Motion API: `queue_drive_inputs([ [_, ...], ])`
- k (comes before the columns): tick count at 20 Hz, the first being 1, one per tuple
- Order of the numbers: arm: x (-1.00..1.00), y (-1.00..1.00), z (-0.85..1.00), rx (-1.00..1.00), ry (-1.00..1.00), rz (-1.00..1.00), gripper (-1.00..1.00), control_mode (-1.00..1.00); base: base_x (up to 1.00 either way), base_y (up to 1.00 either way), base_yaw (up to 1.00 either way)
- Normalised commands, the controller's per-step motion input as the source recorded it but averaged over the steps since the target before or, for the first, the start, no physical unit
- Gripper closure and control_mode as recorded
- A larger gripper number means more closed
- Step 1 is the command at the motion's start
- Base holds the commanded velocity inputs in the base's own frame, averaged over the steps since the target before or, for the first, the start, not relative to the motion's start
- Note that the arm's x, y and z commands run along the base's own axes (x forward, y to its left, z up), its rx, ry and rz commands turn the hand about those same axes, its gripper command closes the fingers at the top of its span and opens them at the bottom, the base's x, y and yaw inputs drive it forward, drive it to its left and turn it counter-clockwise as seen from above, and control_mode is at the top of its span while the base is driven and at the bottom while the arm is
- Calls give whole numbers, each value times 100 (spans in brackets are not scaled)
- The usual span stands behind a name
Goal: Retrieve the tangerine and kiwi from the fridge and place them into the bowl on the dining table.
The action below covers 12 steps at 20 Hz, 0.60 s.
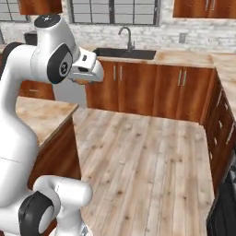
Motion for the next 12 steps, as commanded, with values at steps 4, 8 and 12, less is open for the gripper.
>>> queue_drive_inputs([
  [4, 0, 0, 0, 0, 0, 0, 100, 100, 77, -9, 76],
  [8, 0, 0, 0, 0, 0, 0, 100, 100, 67, -7, 76],
  [12, 0, 0, 0, 0, 0, 0, 100, 100, 61, -4, 75],
])
